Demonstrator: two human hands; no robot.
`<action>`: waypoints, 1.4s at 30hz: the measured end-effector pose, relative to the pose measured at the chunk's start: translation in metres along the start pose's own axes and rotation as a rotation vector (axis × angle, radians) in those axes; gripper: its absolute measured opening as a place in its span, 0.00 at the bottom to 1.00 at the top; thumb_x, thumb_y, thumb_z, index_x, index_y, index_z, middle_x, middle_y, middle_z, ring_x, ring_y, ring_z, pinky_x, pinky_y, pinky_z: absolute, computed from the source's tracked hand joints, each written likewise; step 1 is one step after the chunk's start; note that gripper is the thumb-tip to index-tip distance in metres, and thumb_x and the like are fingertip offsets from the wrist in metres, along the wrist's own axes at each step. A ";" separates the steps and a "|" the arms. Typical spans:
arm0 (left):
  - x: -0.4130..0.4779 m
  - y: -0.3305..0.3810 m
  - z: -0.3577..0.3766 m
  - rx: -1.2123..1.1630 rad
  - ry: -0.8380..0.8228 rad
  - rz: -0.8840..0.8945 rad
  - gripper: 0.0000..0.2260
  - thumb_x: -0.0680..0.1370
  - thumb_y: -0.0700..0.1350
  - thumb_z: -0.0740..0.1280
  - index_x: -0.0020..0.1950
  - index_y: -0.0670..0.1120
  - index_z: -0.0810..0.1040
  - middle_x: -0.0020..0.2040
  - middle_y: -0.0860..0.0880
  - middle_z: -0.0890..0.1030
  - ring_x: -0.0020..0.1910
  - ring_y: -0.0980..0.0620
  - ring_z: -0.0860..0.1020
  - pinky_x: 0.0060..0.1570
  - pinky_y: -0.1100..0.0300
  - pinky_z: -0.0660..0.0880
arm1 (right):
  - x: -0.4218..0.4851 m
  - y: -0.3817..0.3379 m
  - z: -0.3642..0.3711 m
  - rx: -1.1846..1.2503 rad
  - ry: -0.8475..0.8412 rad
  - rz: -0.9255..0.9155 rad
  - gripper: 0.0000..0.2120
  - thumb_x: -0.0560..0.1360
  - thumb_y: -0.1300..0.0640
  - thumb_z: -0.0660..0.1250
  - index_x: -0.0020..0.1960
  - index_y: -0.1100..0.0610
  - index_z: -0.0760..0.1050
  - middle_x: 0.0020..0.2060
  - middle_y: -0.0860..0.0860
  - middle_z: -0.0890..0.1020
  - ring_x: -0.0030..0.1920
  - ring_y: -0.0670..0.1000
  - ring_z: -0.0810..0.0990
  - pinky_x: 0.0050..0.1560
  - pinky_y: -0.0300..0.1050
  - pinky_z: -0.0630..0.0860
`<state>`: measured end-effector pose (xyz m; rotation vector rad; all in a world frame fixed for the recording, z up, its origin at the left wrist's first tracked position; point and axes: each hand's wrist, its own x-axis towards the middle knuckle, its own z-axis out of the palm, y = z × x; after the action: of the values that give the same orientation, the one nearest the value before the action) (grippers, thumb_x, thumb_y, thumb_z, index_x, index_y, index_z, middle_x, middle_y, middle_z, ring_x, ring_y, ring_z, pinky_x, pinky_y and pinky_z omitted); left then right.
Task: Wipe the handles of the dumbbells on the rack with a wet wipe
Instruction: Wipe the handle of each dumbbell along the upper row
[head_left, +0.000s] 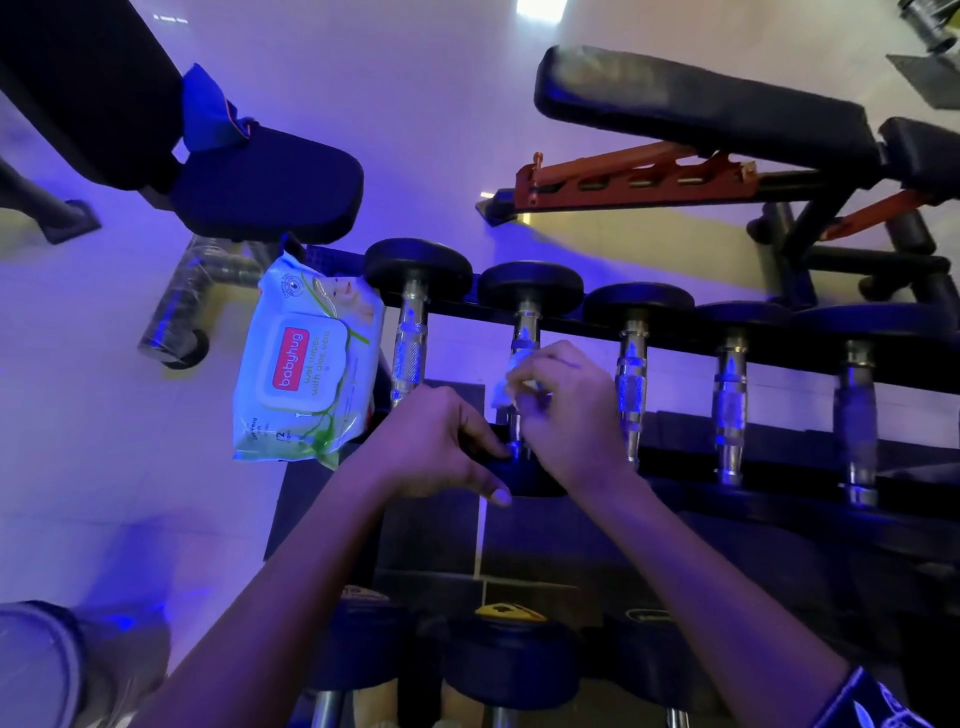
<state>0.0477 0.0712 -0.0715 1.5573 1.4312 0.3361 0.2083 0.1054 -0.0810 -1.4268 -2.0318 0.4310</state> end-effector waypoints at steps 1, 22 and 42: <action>0.000 0.000 0.000 0.005 -0.004 0.006 0.21 0.58 0.52 0.83 0.49 0.52 0.87 0.42 0.57 0.85 0.44 0.61 0.81 0.46 0.62 0.77 | 0.003 0.004 -0.002 0.029 0.047 0.064 0.09 0.66 0.70 0.69 0.42 0.59 0.81 0.40 0.51 0.80 0.40 0.51 0.79 0.41 0.41 0.75; 0.006 -0.003 -0.001 -0.005 -0.053 -0.014 0.23 0.57 0.53 0.83 0.51 0.54 0.86 0.42 0.60 0.84 0.44 0.64 0.80 0.49 0.61 0.78 | 0.021 0.015 -0.002 0.030 -0.032 -0.120 0.12 0.67 0.73 0.67 0.46 0.62 0.83 0.43 0.53 0.80 0.44 0.50 0.78 0.44 0.36 0.74; 0.011 -0.005 -0.003 0.020 -0.113 0.006 0.27 0.59 0.54 0.83 0.57 0.54 0.84 0.43 0.61 0.85 0.45 0.61 0.81 0.43 0.66 0.75 | 0.028 0.025 0.015 1.093 -0.127 1.095 0.12 0.77 0.69 0.55 0.42 0.63 0.76 0.38 0.61 0.82 0.39 0.55 0.78 0.44 0.52 0.76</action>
<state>0.0456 0.0811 -0.0777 1.5723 1.3463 0.2343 0.2100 0.1415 -0.0986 -1.5564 -0.5640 1.7455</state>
